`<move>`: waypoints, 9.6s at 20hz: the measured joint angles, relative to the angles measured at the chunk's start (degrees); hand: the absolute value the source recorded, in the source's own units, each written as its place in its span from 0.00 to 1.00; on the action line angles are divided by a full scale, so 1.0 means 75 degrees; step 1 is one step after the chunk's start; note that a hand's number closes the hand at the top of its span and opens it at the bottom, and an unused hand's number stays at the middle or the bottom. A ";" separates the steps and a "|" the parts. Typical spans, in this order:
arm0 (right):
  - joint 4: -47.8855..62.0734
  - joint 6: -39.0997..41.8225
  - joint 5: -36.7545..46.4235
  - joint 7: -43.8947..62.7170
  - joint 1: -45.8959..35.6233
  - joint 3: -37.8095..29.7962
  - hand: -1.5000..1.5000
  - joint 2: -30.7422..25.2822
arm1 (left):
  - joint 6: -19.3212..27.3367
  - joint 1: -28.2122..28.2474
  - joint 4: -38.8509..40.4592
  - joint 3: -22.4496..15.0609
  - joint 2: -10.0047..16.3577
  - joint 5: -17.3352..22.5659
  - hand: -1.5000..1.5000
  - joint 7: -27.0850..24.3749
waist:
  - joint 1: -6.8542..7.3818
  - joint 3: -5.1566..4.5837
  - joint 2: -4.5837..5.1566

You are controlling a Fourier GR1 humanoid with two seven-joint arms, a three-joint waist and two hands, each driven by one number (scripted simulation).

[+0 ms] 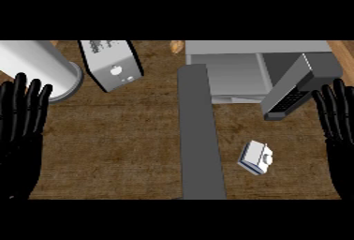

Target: Pick up the milk, place it into the microwave and close the microwave

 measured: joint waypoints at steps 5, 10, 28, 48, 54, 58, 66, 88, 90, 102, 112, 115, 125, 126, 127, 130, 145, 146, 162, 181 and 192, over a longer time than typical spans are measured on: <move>-0.0071 -0.1442 0.1172 0.0248 -0.0146 0.0870 0.00 0.0601 | -0.0054 -0.0156 0.0168 0.0076 0.0124 -0.0088 0.00 0.0134 | 0.0063 -0.0109 -0.0021; 0.0058 -0.2873 0.1317 0.0669 -0.0255 0.2559 0.00 0.0816 | -0.0072 0.0177 0.0305 0.0083 -0.0169 0.0464 0.00 0.0446 | 0.0154 -0.0142 -0.0027; 0.0745 -0.5799 0.2807 0.1282 -0.0383 0.4433 0.00 0.0847 | -0.1099 0.2086 -0.0338 0.0691 -0.0167 0.1649 0.00 -0.0043 | 0.0111 -0.0150 -0.0033; 0.2289 -0.5434 0.0164 -0.1750 0.1305 0.2704 0.00 0.0672 | -0.1814 0.2998 -0.0490 0.0871 -0.0396 0.1727 0.00 -0.0590 | 0.0090 -0.0157 -0.0054; 0.3253 -0.4781 -0.0606 -0.3121 0.1790 0.2058 0.00 0.0640 | -0.1942 0.3215 -0.0649 0.0923 -0.0411 0.1834 0.00 -0.0602 | 0.0092 -0.0146 -0.0036; 0.3882 -0.4325 -0.0962 -0.3831 0.1968 0.1774 0.00 0.0652 | -0.2037 0.3464 -0.0650 0.0751 -0.0492 0.1726 0.00 -0.0866 | 0.0097 -0.0145 -0.0035; 0.5040 -0.3735 -0.1044 -0.4675 0.1601 0.1375 0.00 0.0576 | -0.2088 0.3602 -0.1112 0.0812 -0.0523 0.1908 0.00 -0.0520 | 0.0109 -0.0145 -0.0031; 0.9428 -0.3052 -0.1586 -0.6581 -0.0249 -0.0801 0.00 0.0323 | -0.2580 0.3542 -0.0720 0.1368 -0.0537 0.2107 0.00 -0.0742 | 0.0123 -0.0144 -0.0023; 0.9599 -0.2359 -0.1674 -0.6674 -0.0241 -0.0665 0.00 0.0287 | -0.2564 0.3552 -0.0795 0.1356 -0.0566 0.2106 0.00 -0.0703 | 0.0129 -0.0142 -0.0024; 1.0109 -0.1130 -0.1509 -0.7670 -0.0835 -0.0401 1.00 0.0469 | -0.2510 0.3596 -0.0747 0.1229 -0.0628 0.2081 0.00 -0.0644 | 0.0122 -0.0153 -0.0032; 0.9117 -0.1816 -0.1594 -0.7500 -0.0970 -0.0159 1.00 0.0640 | -0.2689 0.3761 -0.0660 0.1241 -0.0608 0.2160 0.00 -0.0814 | 0.0115 -0.0148 -0.0034; 0.9073 -0.1055 -0.1624 -0.7293 -0.1158 -0.0088 1.00 0.0056 | -0.2677 0.3682 -0.0560 0.1228 -0.0618 0.2116 0.00 -0.0876 | 0.0119 -0.0147 -0.0030; 0.8344 0.1306 -0.2043 -0.6390 -0.1398 0.0053 1.00 -0.1136 | -0.2693 0.3485 -0.0508 0.1425 -0.0566 0.2395 0.00 -0.0668 | 0.0100 -0.0149 -0.0033; 0.8095 0.1281 -0.2037 -0.6229 -0.1394 0.0070 1.00 -0.1160 | -0.2708 0.3525 -0.0635 0.1531 -0.0504 0.2579 0.00 -0.0528 | 0.0100 -0.0149 -0.0036; 0.7853 0.1155 -0.1969 -0.6067 -0.1396 0.0131 1.00 -0.1108 | -0.2782 0.3586 -0.0622 0.1580 -0.0494 0.2624 0.00 -0.0539 | 0.0100 -0.0150 -0.0039; 0.7230 0.0827 -0.1773 -0.5560 -0.1435 0.0261 1.00 -0.0988 | -0.2804 0.3638 -0.0648 0.1561 -0.0556 0.2616 0.00 -0.0523 | 0.0101 -0.0150 -0.0039; 0.9509 -0.0761 -0.0487 -0.4204 -0.4706 0.0033 1.00 -0.0401 | -0.3168 0.3358 -0.0077 0.2178 -0.0400 0.2793 0.00 -0.0645 | 0.0242 -0.0146 0.0005; 0.9809 -0.0796 -0.0446 -0.4234 -0.4966 -0.0017 1.00 -0.0347 | -0.3206 0.3361 -0.0055 0.2210 -0.0395 0.2826 0.00 -0.0640 | 0.0245 -0.0145 0.0006; 1.4021 -0.1534 0.0090 -0.5588 -0.8003 -0.0839 1.00 -0.0582 | -0.3396 0.2648 0.0280 0.2159 -0.0196 0.2902 0.00 -0.0477 | 0.0682 -0.0131 0.0213; 1.5220 -0.4679 0.0514 -0.5213 -0.8985 -0.1019 0.00 -0.1069 | -0.3305 0.1983 0.0350 0.1819 -0.0091 0.2302 0.00 -0.0387 | 0.1273 -0.0124 0.0540; 1.5631 -0.5438 0.0902 -0.4722 -0.9272 -0.0736 0.00 -0.0995 | -0.3234 0.1677 0.0393 0.1471 -0.0115 0.1819 0.00 -0.0323 | 0.1507 -0.0108 0.0660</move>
